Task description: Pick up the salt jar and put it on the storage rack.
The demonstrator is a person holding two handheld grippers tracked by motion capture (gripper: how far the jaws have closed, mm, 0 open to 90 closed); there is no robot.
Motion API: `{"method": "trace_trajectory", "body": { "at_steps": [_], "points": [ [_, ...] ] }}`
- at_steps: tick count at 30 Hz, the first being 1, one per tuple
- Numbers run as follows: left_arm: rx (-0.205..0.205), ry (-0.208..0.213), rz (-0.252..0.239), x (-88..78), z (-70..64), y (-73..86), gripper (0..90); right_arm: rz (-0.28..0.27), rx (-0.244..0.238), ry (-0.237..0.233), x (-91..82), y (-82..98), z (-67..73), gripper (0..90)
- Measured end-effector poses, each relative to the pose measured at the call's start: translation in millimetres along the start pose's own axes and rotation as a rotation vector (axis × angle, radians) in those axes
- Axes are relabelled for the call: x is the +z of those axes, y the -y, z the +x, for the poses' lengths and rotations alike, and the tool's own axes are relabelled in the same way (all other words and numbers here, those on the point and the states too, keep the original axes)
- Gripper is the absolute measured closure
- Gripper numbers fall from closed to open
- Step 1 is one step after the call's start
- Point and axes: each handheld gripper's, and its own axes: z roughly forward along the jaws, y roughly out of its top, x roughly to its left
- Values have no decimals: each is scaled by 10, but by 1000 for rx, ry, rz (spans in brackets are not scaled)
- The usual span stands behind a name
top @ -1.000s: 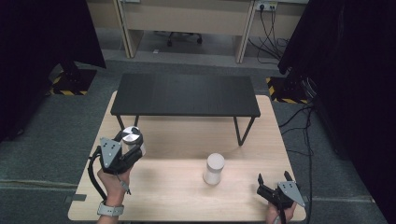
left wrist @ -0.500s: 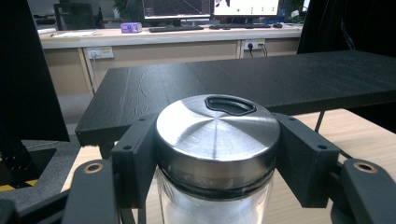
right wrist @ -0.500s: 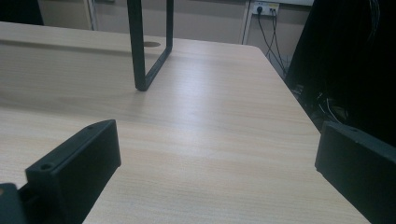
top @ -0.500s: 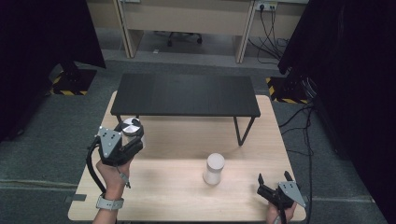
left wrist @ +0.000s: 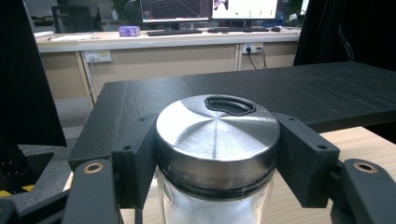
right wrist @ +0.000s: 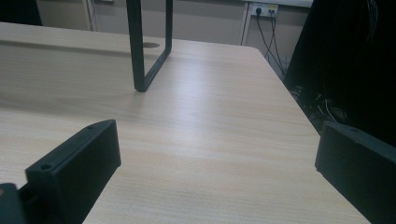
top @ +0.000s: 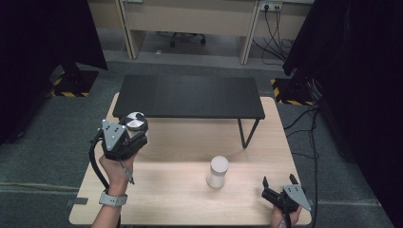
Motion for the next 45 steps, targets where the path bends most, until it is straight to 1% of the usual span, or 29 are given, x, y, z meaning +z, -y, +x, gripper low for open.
{"method": "trace_trajectory", "body": {
  "at_steps": [7, 11, 12, 16, 26, 30, 33, 37, 45],
  "points": [
    [8, 1, -4, 29, 21, -86, 344, -4, 2, 1, -1, 5, -3, 3],
    [12, 4, 3, 44, 45, -166, 344, -15, 24, 3, -5, 20, -16, 3],
    [6, 2, -1, 48, 45, -181, 344, -15, 25, 3, -4, 20, -17, 3],
    [10, 4, -5, 62, 53, -226, 344, -13, 19, 3, 2, 16, -14, 3],
    [20, 6, 3, 155, 80, -352, 344, -12, 26, 9, 3, 14, -11, 3],
    [21, 11, -9, 195, 93, -410, 344, -10, 22, 6, 3, 11, -10, 3],
    [27, 8, -17, 241, 95, -458, 344, -3, 14, 5, 10, 0, -7, 3],
    [20, 6, -22, 313, 114, -491, 344, -7, 21, 9, 7, 6, -7, 3],
    [28, -3, -21, 509, 157, -538, 344, -8, 29, 16, 6, 7, 2, 3]
  ]
}}
